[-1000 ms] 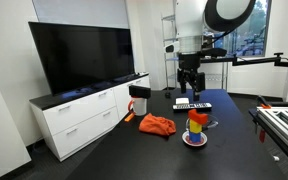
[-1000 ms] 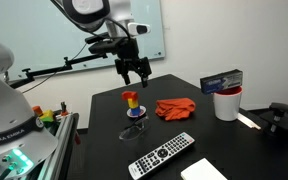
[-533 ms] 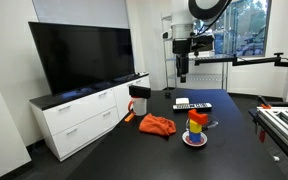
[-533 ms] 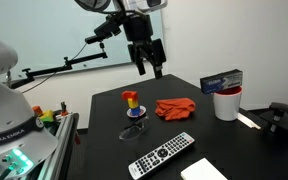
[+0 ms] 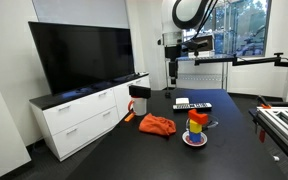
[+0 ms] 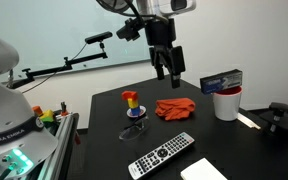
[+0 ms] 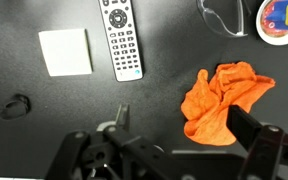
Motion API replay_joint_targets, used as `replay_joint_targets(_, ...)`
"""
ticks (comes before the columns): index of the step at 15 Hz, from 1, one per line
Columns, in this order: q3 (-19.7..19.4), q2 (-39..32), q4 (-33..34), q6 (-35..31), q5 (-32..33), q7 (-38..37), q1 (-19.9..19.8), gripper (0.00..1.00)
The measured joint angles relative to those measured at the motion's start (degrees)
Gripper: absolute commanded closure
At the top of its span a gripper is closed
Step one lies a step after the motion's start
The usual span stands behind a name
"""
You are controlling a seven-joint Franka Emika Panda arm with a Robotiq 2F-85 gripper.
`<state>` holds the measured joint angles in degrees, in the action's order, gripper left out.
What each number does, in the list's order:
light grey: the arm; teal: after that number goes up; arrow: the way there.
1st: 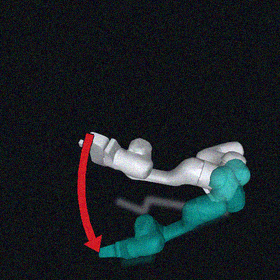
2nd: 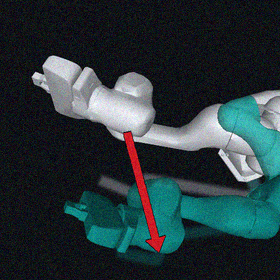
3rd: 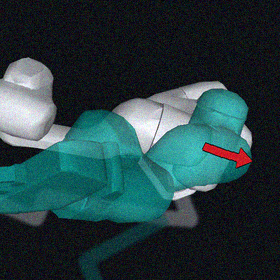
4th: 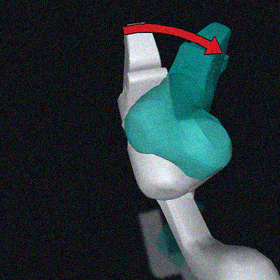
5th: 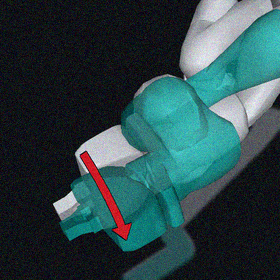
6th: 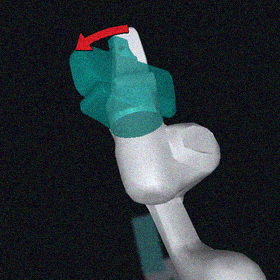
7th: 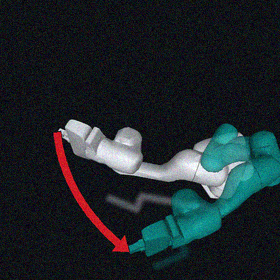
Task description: Put the blue block on the plate, then put the yellow block on the blue block, then put the orange block on the yellow block
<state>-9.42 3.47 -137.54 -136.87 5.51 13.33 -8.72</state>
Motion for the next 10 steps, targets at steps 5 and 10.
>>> replay_joint_targets(5,0.3,-5.0,3.6,0.7,-3.0,-0.4,0.1,0.00)
replay_joint_targets(10,0.5,-6.3,4.8,0.7,-4.2,-0.4,0.1,0.00)
